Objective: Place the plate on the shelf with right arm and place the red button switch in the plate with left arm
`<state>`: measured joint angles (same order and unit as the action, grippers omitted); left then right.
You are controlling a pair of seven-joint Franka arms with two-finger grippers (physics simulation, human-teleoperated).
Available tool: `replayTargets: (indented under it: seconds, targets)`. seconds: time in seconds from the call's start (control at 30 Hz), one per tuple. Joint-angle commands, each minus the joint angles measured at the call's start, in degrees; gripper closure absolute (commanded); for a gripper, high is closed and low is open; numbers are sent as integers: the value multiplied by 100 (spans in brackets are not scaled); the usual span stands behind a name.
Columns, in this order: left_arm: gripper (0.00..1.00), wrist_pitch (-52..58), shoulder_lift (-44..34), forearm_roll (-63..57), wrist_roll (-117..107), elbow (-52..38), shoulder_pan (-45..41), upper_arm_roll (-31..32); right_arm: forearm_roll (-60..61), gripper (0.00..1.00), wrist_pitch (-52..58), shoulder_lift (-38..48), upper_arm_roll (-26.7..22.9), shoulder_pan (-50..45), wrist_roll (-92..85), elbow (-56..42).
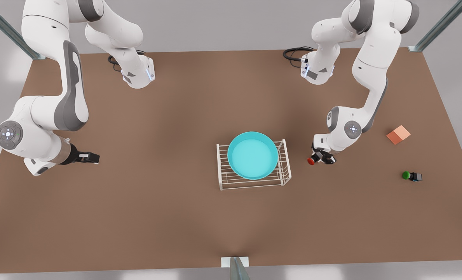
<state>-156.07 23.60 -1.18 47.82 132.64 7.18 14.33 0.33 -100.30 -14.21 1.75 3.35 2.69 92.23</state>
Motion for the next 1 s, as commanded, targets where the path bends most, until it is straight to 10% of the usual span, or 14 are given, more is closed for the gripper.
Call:
replayTargets:
  seconds: [0.0, 0.5, 0.97]
  targets:
    - [52, -2, 5, -5, -89, -11, 3, 0, 2, 0, 2, 6, 0, -1, -23, -3]
    - [59, 446, -57, 12, -98, -485, 38, 0, 11, 0, 2, -38, 0, 8, -31, -100]
    - [62, 3293, -74, 249, -3586, -3350, -68, 800, 2, 0, 2, -65, -8, 8, -31, -117]
